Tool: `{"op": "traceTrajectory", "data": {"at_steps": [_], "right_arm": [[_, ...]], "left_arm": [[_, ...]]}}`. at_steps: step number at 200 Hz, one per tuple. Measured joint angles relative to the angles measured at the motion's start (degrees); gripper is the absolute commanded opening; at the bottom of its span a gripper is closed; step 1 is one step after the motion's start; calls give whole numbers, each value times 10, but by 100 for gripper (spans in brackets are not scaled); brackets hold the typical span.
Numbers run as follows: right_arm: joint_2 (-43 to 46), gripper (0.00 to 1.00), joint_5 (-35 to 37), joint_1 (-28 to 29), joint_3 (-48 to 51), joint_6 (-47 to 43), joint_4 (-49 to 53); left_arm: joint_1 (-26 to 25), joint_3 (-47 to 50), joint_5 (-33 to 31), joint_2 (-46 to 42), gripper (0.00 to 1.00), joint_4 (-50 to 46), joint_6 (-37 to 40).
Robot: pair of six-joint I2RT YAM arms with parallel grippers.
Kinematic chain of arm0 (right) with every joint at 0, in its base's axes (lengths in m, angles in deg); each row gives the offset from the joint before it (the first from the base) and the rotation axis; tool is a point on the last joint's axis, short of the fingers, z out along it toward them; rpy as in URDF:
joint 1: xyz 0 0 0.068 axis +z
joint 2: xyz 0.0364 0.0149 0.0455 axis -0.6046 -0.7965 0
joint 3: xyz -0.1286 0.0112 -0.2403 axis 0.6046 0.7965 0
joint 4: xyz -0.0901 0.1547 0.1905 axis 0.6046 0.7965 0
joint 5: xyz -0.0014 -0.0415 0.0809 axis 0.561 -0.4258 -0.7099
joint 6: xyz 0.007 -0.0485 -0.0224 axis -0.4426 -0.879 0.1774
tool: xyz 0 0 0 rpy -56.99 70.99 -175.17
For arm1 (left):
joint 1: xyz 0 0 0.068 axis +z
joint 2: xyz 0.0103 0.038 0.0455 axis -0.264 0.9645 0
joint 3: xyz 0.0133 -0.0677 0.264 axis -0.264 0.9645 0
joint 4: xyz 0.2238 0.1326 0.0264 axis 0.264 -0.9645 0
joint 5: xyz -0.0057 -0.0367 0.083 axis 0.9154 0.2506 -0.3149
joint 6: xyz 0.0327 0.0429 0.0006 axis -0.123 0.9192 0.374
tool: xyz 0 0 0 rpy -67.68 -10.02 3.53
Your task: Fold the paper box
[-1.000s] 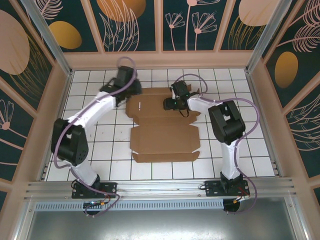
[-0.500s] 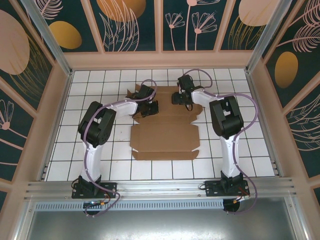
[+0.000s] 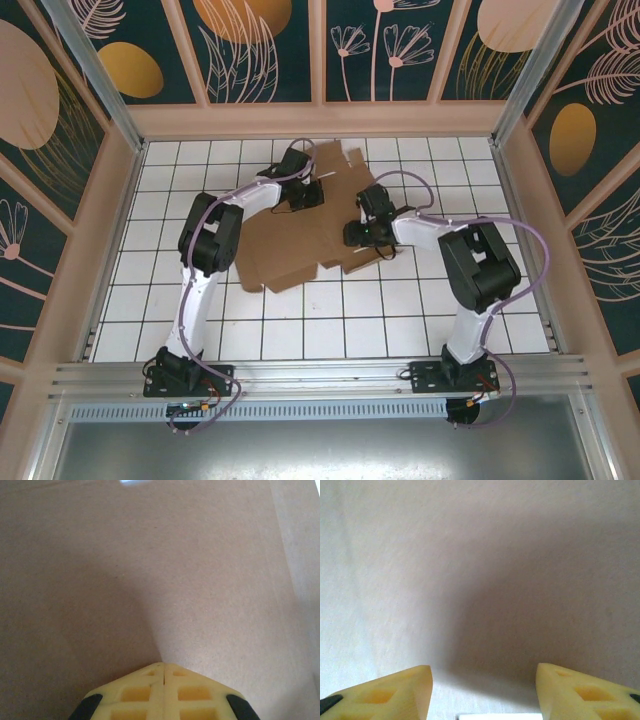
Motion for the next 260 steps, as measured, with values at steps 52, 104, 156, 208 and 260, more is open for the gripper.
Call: {"op": "traceTrajectory", "data": {"at_steps": [52, 104, 156, 208, 260], "right_arm": [[87, 75, -90, -119, -10, 16, -25], [-73, 82, -140, -201, -167, -49, 6], [-188, 79, -172, -203, -266, -119, 78], [-196, 46, -211, -198, -261, -140, 93], [-176, 18, -116, -156, -281, -176, 141]], "left_arm": [[27, 166, -1, -134, 6, 30, -21], [97, 284, -2, -200, 5, 73, -52], [94, 291, 16, -177, 4, 75, -53], [94, 291, 22, -174, 3, 82, -53], [98, 322, 43, -179, 1, 136, -75]]}}
